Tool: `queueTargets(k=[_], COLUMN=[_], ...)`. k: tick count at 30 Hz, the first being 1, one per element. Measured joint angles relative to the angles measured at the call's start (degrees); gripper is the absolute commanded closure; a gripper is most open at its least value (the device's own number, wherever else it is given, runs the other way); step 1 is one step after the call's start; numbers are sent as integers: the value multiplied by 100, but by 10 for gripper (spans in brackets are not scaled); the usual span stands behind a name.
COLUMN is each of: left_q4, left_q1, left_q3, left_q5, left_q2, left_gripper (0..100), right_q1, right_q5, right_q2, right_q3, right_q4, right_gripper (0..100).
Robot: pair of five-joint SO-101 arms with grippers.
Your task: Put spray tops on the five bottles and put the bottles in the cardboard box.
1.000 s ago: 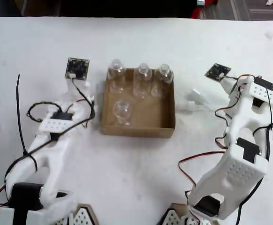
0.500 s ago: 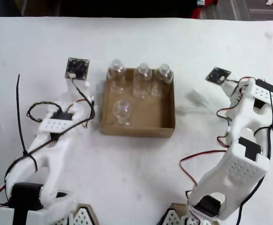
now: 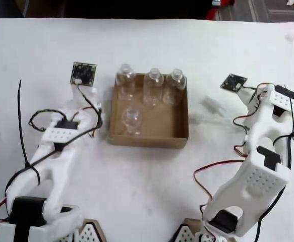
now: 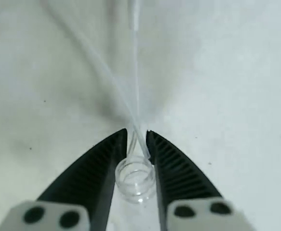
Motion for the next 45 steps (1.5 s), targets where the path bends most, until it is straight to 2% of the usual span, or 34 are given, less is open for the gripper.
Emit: queueTargets(k=[12, 16, 22, 30, 37, 45], left_q4=[0, 0, 0, 0, 0, 0], left_q1=[0, 0, 0, 0, 0, 0], left_q3=[0, 0, 0, 0, 0, 0], left_q5=[0, 0, 0, 0, 0, 0], left_q2=[0, 0, 0, 0, 0, 0], left_gripper=[976, 976, 976, 976, 976, 976], right_q1=[88, 123, 158, 185, 185, 185], right_q5=[0, 0, 396, 431, 431, 431], right_q2=[-378, -378, -378, -387, -211, -123], right_q3=[-9, -9, -9, -237, -281, -273], right_q4=[290, 466, 545, 545, 466, 404], right_gripper=[775, 776, 776, 776, 904, 887])
